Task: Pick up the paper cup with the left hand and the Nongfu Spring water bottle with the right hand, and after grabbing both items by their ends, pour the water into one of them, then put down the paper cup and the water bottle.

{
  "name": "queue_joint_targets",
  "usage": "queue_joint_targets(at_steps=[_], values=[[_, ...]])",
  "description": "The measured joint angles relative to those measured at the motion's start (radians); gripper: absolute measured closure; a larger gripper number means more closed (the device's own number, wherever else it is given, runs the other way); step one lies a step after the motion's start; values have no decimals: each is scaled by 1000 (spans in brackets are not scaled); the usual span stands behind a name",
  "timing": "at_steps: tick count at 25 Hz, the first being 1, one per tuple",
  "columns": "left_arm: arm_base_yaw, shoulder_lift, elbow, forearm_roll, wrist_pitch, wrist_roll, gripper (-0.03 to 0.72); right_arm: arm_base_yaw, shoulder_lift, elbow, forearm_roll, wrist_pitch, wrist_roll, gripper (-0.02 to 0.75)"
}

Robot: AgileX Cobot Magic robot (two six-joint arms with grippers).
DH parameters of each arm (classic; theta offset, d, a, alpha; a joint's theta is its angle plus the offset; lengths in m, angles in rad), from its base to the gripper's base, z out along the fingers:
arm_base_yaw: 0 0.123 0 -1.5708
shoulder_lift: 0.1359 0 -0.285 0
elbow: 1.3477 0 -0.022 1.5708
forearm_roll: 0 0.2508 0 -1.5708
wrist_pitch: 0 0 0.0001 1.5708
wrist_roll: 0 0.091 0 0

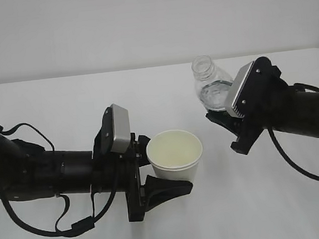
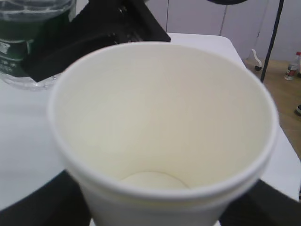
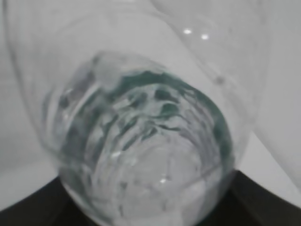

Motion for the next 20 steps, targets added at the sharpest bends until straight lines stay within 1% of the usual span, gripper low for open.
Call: queue_joint_targets(at_steps=[7, 20], values=[[0, 0, 0, -2, 0, 0, 179, 0, 0, 0, 0, 1, -75, 281], [0, 0, 0, -56, 0, 18, 179, 0, 0, 0, 0, -26, -176, 281]])
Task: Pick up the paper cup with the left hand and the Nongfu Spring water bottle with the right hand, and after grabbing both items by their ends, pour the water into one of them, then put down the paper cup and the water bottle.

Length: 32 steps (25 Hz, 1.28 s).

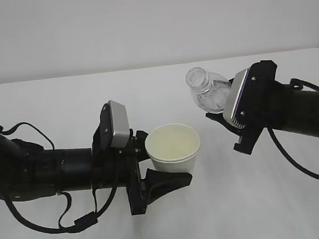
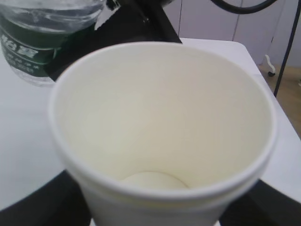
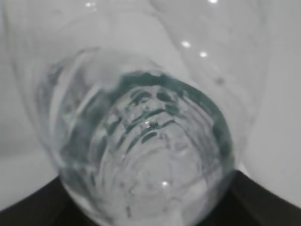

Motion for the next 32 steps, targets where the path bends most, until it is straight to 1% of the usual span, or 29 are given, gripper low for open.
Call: queue_joint_targets(at_steps=[5, 13, 26, 32], values=[[-2, 0, 0, -11, 0, 6, 179, 0, 0, 0, 17, -13, -51, 281], [-42, 0, 0, -42, 0, 33, 179, 0, 0, 0, 28, -29, -110, 281], [-45, 0, 0, -63, 0, 38, 185, 0, 0, 0, 29, -64, -237, 281], [-47, 0, 0, -65, 0, 38, 186, 0, 0, 0, 53, -64, -306, 281]])
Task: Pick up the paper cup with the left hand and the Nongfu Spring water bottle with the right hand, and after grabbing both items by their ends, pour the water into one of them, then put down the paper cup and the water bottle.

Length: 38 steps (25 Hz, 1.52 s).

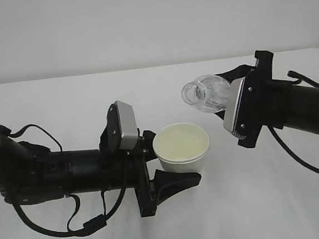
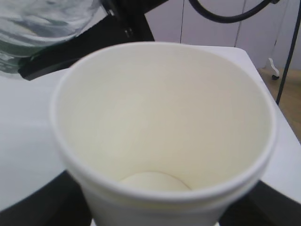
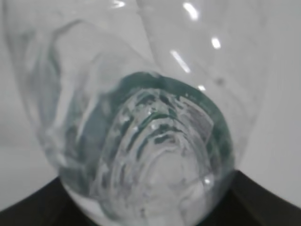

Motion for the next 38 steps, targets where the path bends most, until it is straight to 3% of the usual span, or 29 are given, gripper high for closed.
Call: queue_joint_targets(at_steps=[13, 38], values=[[0, 0, 0, 26, 0, 0, 187, 0, 7, 0, 71, -19, -131, 281], [0, 0, 0, 14, 0, 0, 187, 0, 7, 0, 101, -87, -291, 281]])
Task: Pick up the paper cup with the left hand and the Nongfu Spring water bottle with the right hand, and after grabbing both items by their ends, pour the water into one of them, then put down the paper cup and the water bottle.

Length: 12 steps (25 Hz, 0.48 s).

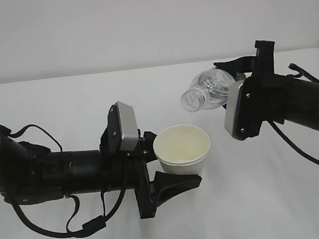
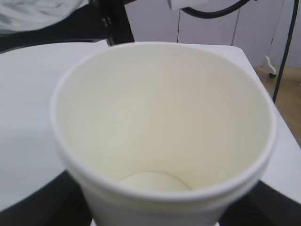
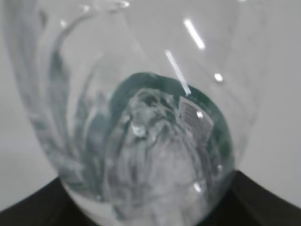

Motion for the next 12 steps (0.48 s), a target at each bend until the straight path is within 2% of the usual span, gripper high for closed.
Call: queue_joint_targets(at_steps=[12], values=[[0, 0, 0, -15, 0, 0, 191, 0, 0, 0, 2, -6, -79, 281]])
